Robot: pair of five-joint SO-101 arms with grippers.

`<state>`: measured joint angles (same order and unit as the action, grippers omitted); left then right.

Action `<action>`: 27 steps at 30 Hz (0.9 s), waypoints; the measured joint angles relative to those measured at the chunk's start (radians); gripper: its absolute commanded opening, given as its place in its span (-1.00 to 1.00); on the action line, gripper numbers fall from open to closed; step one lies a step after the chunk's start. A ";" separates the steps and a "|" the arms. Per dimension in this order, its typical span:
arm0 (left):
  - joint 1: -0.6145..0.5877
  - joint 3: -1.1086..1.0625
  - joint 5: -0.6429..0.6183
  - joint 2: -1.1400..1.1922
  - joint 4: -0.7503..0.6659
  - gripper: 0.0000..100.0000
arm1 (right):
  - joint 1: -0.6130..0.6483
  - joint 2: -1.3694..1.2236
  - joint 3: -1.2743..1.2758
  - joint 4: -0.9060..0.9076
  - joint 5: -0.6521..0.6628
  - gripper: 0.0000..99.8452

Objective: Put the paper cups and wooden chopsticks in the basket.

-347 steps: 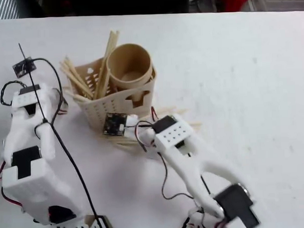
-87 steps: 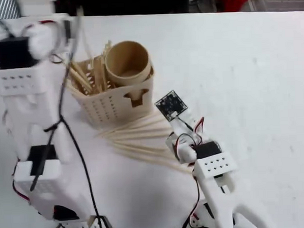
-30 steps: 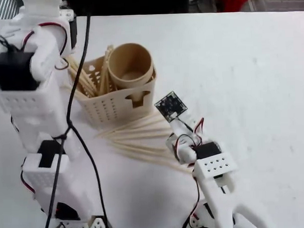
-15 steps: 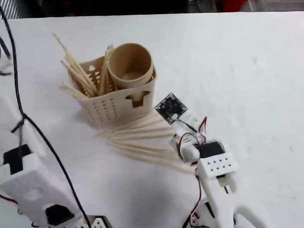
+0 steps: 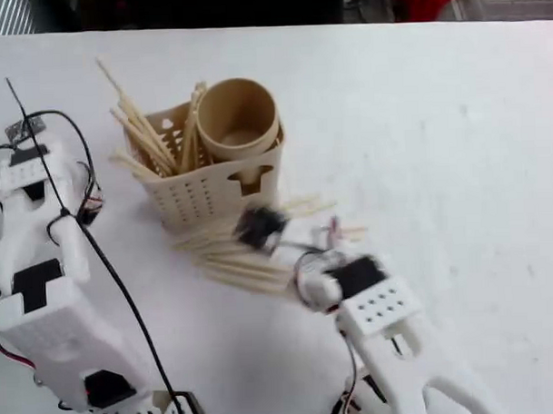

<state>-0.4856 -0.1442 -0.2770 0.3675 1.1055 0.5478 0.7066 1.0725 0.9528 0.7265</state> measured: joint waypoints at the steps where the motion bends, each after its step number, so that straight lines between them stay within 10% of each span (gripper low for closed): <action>1: 0.000 -0.023 -0.003 0.000 -0.035 -0.95 | 0.028 -0.034 0.000 0.000 0.029 -0.69; 27: 0.000 -0.063 -0.006 0.000 -0.115 -0.95 | 0.041 -0.440 -0.075 -0.198 0.072 -0.97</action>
<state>-0.4856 -0.2071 -0.2831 0.3675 0.9904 0.5892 0.2662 0.9973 0.7549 0.7986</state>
